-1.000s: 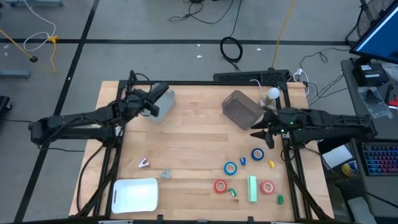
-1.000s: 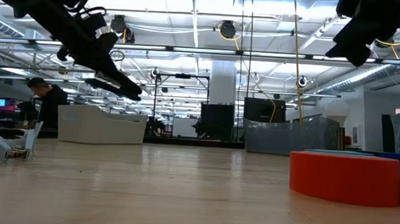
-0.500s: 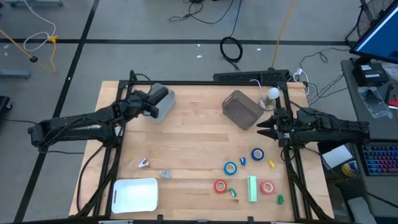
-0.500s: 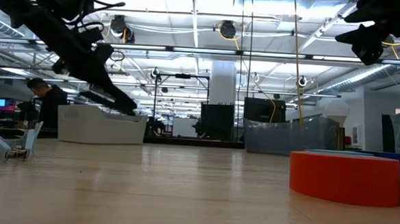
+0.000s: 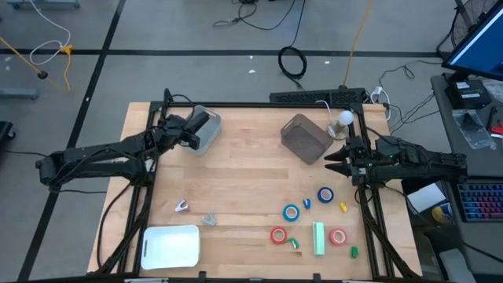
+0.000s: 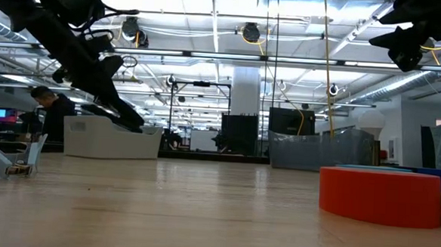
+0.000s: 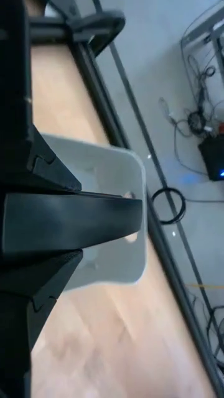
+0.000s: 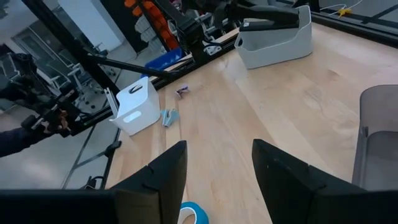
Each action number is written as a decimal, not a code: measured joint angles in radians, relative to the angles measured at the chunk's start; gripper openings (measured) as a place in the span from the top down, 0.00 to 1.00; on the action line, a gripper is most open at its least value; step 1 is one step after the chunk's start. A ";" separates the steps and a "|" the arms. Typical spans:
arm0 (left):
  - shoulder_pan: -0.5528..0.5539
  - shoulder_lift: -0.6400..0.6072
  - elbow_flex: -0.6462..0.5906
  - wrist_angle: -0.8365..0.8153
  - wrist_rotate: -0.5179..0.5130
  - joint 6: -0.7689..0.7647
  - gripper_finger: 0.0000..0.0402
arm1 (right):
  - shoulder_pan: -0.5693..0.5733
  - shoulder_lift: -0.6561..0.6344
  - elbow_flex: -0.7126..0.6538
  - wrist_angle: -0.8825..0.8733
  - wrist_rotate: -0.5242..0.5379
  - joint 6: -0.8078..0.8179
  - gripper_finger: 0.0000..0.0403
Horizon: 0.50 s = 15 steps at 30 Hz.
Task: Pick and place Stapler, Stapler remover, tape
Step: Put the black stapler into the gray bin
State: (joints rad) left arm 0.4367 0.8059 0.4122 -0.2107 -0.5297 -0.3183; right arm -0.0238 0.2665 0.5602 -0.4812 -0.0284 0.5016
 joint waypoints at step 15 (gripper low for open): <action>0.117 0.099 0.000 -0.014 0.097 0.045 0.66 | 0.000 0.000 0.000 0.000 -0.001 0.010 0.57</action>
State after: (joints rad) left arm 0.5539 0.9044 0.4122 -0.2245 -0.4330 -0.2735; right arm -0.0238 0.2665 0.5602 -0.4808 -0.0292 0.5121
